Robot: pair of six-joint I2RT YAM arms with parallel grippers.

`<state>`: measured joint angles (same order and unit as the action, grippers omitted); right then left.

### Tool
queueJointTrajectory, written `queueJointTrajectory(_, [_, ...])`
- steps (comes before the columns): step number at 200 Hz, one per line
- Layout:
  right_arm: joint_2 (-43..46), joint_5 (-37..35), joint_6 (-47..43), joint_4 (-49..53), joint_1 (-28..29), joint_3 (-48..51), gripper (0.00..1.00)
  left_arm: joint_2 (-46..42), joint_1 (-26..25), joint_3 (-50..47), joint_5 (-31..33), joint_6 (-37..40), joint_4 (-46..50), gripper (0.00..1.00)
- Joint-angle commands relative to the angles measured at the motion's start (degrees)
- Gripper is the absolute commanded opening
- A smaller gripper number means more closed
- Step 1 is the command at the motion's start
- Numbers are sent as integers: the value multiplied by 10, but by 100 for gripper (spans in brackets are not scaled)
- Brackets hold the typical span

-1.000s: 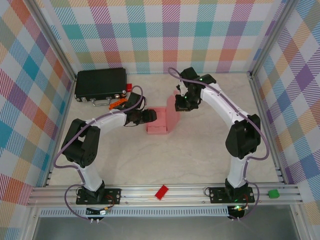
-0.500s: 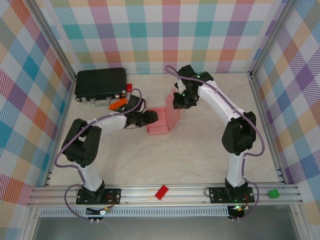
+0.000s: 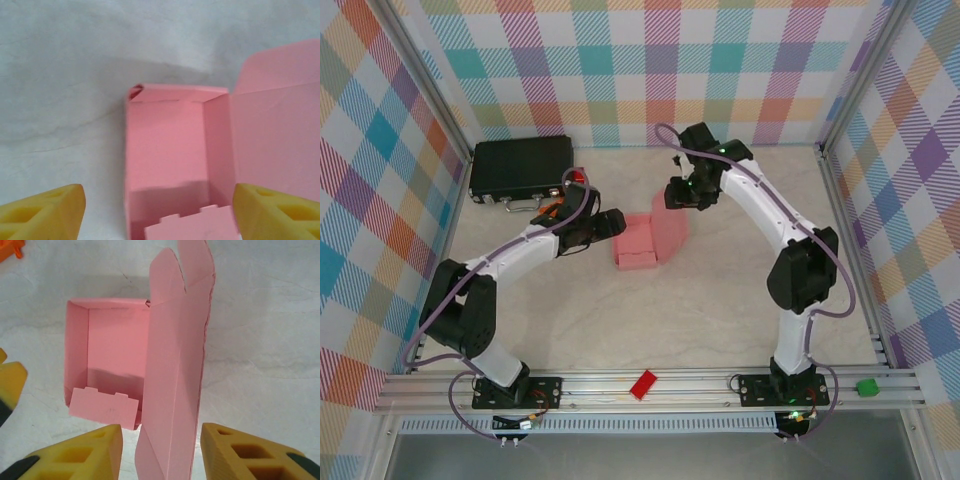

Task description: Fold the paper box

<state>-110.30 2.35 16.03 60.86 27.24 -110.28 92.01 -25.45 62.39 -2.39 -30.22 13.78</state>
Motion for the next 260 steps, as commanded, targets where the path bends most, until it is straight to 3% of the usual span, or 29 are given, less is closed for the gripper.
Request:
queueJointTrajectory(1, [44,9,6,-17,-13,16,47,28,3,-7,-8,11,-2,80])
queueJointTrajectory(60, [113,-9,30,-55,-40,130,52,94,3,-8,-95,-11,-69,78])
queueJointTrajectory(102, [182,-14,40,-82,-57,229,57,94,-4,-44,-148,-61,-130,70])
queueJointTrajectory(191, [321,0,99,-169,-84,440,59,103,-87,-88,-200,-146,-240,65])
queueJointTrajectory(224, [370,42,158,-238,-85,534,58,103,-97,-70,-200,-144,-231,66])
queueJointTrajectory(260, [425,103,247,-345,-79,641,57,28,-96,-68,-123,-78,-130,80])
